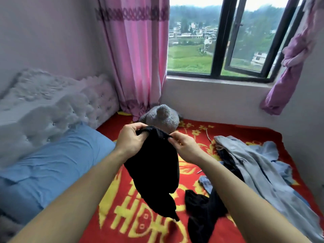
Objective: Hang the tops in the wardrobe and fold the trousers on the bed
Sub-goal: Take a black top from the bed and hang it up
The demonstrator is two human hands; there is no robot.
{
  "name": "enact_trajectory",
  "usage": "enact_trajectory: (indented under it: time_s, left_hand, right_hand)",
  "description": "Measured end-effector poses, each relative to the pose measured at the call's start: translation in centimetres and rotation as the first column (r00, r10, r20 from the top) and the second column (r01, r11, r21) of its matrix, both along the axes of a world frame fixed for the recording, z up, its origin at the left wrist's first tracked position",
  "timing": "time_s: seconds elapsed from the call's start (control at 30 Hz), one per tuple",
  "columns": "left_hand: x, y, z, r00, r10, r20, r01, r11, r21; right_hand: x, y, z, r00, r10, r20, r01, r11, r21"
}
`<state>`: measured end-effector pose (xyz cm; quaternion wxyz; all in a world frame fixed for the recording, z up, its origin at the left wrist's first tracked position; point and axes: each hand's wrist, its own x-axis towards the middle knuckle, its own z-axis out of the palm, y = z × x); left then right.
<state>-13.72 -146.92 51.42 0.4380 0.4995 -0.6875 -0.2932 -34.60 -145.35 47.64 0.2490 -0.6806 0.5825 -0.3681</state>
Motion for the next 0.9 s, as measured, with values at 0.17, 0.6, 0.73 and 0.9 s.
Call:
enact_trajectory:
  time_s: [0.17, 0.6, 0.73, 0.9]
  left_hand:
    - [4.4, 7.3, 1.3, 0.908, 0.241, 0.343, -0.231, 0.97, -0.071]
    - [22.1, 30.9, 2.4, 0.531, 0.657, 0.534, -0.774, 0.633, -0.009]
    - [27.4, 39.0, 4.9, 0.476, 0.79, 0.387, -0.856, 0.517, -0.003]
    - [35.5, 50.9, 6.4, 0.577, 0.816, -0.026, -0.778, 0.559, 0.288]
  right_hand:
    - [2.9, 1.4, 2.6, 0.945, 0.068, 0.32, -0.076, 0.997, 0.011]
    - [21.3, 12.4, 6.2, 0.838, 0.517, 0.174, -0.538, 0.835, 0.116]
    - [29.3, 19.1, 7.5, 0.704, 0.706, -0.075, -0.699, 0.708, 0.1]
    - [41.2, 29.2, 7.4, 0.539, 0.818, -0.2, -0.832, 0.555, 0.03]
